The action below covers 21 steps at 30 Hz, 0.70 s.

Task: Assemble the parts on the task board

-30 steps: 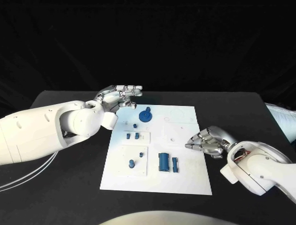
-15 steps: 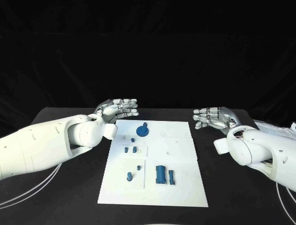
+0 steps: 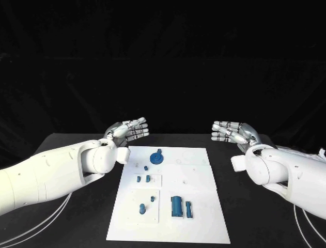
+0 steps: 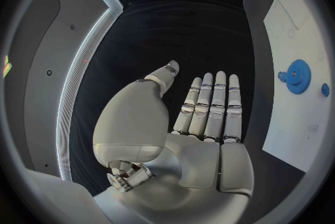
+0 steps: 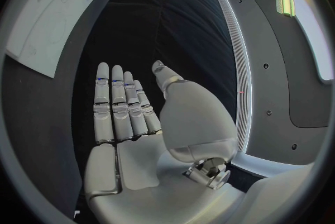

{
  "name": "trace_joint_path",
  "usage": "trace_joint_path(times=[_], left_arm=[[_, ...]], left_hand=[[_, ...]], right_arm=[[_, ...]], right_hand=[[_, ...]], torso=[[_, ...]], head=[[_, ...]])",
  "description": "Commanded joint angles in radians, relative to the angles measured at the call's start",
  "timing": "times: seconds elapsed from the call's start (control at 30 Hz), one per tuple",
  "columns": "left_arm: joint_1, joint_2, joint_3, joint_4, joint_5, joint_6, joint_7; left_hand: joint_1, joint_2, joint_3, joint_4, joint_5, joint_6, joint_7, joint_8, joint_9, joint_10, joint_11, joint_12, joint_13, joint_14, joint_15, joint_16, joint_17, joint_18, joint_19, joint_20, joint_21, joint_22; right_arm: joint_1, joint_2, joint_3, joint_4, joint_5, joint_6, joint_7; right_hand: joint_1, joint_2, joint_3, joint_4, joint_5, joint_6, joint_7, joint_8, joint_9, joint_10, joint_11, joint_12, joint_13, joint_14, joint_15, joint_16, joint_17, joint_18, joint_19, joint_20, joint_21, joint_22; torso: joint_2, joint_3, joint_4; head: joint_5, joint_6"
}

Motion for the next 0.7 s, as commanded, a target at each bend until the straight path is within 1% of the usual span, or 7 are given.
trace_joint_path(times=[0.03,0.07,0.13,0.3,0.33,0.37,0.7], left_arm=[[-0.005,0.0,0.003,0.021,-0.017,-0.041,0.014],[-0.007,-0.001,0.005,0.029,-0.022,-0.056,0.018],[-0.015,-0.003,0.009,0.055,-0.039,-0.103,0.032],[-0.036,-0.008,0.021,0.128,-0.084,-0.233,0.07],[-0.041,-0.009,0.024,0.145,-0.095,-0.264,0.079],[-0.049,-0.011,0.028,0.172,-0.112,-0.311,0.093],[-0.082,-0.019,0.047,0.285,-0.183,-0.514,0.152]], left_hand=[[-0.356,0.033,-0.116,-0.014,-0.033,-0.269,-0.048,-0.037,-0.031,-0.291,-0.037,-0.089,-0.029,-0.265,-0.101,-0.061,-0.039,-0.05,-0.215,-0.063,-0.098,-0.118],[-0.377,0.104,-0.123,-0.014,-0.033,-0.285,-0.051,-0.037,-0.031,-0.307,-0.039,-0.089,-0.029,-0.28,-0.101,-0.065,-0.041,-0.05,-0.228,-0.067,-0.098,-0.125],[-0.452,0.104,-0.148,-0.014,-0.033,-0.342,-0.062,-0.037,-0.031,-0.369,-0.116,-0.089,-0.029,-0.336,-0.101,-0.078,-0.05,-0.061,-0.273,-0.081,-0.098,-0.15],[-0.568,0.104,-0.186,-0.014,-0.033,-0.429,-0.077,-0.037,-0.031,-0.464,-0.116,-0.089,-0.029,-0.422,-0.101,-0.097,-0.123,-0.071,-0.343,-0.101,-0.098,-0.188],[-0.59,0.104,-0.193,-0.014,-0.033,-0.445,-0.08,-0.037,-0.031,-0.481,-0.116,-0.089,-0.029,-0.438,-0.101,-0.101,-0.123,-0.072,-0.356,-0.105,-0.098,-0.195],[-0.619,0.104,-0.202,-0.014,-0.033,-0.468,-0.151,-0.037,-0.031,-0.505,-0.116,-0.089,-0.029,-0.46,-0.101,-0.106,-0.123,-0.072,-0.374,-0.11,-0.098,-0.205],[-0.79,0.104,-0.258,-0.014,-0.033,-0.597,-0.151,-0.037,-0.031,-0.645,-0.116,-0.089,-0.029,-0.586,-0.101,-0.192,-0.123,-0.159,-0.474,-0.198,-0.098,-0.262]], right_arm=[[-0.003,-0.003,-0.002,0.034,0.023,-0.043,0.021],[-0.004,-0.005,-0.003,0.048,0.032,-0.058,0.029],[-0.007,-0.012,-0.006,0.093,0.059,-0.105,0.052],[-0.016,-0.032,-0.014,0.209,0.13,-0.226,0.112],[-0.017,-0.035,-0.015,0.229,0.142,-0.247,0.123],[-0.019,-0.04,-0.017,0.257,0.159,-0.276,0.137],[-0.025,-0.052,-0.022,0.33,0.204,-0.353,0.175]], right_hand=[[-0.375,0.022,-0.065,-0.022,-0.101,-0.259,-0.046,-0.03,-0.037,-0.3,-0.101,-0.031,-0.033,-0.313,-0.036,-0.064,-0.061,-0.053,-0.286,-0.047,-0.054,-0.05],[-0.397,0.022,-0.069,-0.022,-0.101,-0.274,-0.048,-0.03,-0.039,-0.317,-0.101,-0.031,-0.104,-0.331,-0.036,-0.064,-0.065,-0.058,-0.303,-0.049,-0.057,-0.053],[-0.476,0.022,-0.082,-0.022,-0.101,-0.328,-0.058,-0.03,-0.114,-0.38,-0.101,-0.031,-0.104,-0.397,-0.036,-0.064,-0.078,-0.058,-0.363,-0.059,-0.068,-0.063],[-0.597,0.022,-0.103,-0.022,-0.101,-0.413,-0.073,-0.03,-0.114,-0.477,-0.101,-0.031,-0.104,-0.498,-0.036,-0.064,-0.098,-0.072,-0.456,-0.074,-0.086,-0.08],[-0.62,0.022,-0.107,-0.022,-0.101,-0.428,-0.143,-0.03,-0.114,-0.495,-0.101,-0.031,-0.104,-0.517,-0.036,-0.064,-0.101,-0.079,-0.474,-0.147,-0.089,-0.083],[-0.651,0.022,-0.112,-0.022,-0.101,-0.449,-0.143,-0.03,-0.114,-0.52,-0.101,-0.031,-0.104,-0.543,-0.036,-0.064,-0.106,-0.08,-0.497,-0.147,-0.093,-0.087],[-0.832,0.022,-0.203,-0.022,-0.101,-0.574,-0.143,-0.03,-0.114,-0.665,-0.101,-0.031,-0.104,-0.694,-0.036,-0.064,-0.192,-0.16,-0.636,-0.147,-0.169,-0.157]], torso=[[-0.006,0.0069,0.0207],[-0.008,0.0094,0.0282],[-0.014,0.0165,0.0497],[-0.021,0.0253,0.076],[-0.022,0.026,0.0783],[-0.022,0.0265,0.0798],[-0.022,0.0266,0.0799]], head=[[-0.018,0.016],[-0.025,0.022],[-0.045,0.039],[-0.069,0.061],[-0.071,0.063],[-0.072,0.064],[-0.072,0.064]])
